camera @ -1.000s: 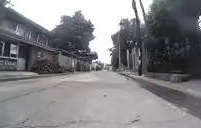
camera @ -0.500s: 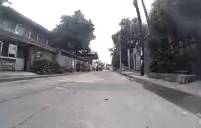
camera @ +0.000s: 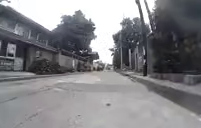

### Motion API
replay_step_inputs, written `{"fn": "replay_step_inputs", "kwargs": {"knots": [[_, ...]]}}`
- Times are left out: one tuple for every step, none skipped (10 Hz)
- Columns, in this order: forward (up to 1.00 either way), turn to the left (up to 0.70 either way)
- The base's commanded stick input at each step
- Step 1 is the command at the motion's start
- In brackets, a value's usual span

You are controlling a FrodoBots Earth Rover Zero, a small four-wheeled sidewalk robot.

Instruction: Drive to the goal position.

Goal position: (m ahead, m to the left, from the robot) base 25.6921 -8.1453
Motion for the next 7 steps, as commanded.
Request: {"fn": "replay_step_inputs", "kwargs": {"knots": [[0.5, 0.0], [0.5, 0.0], [0.5, 0.0], [0.5, 0.0], [0.5, 0.0], [0.5, 0.0], [0.5, 0.0]]}}
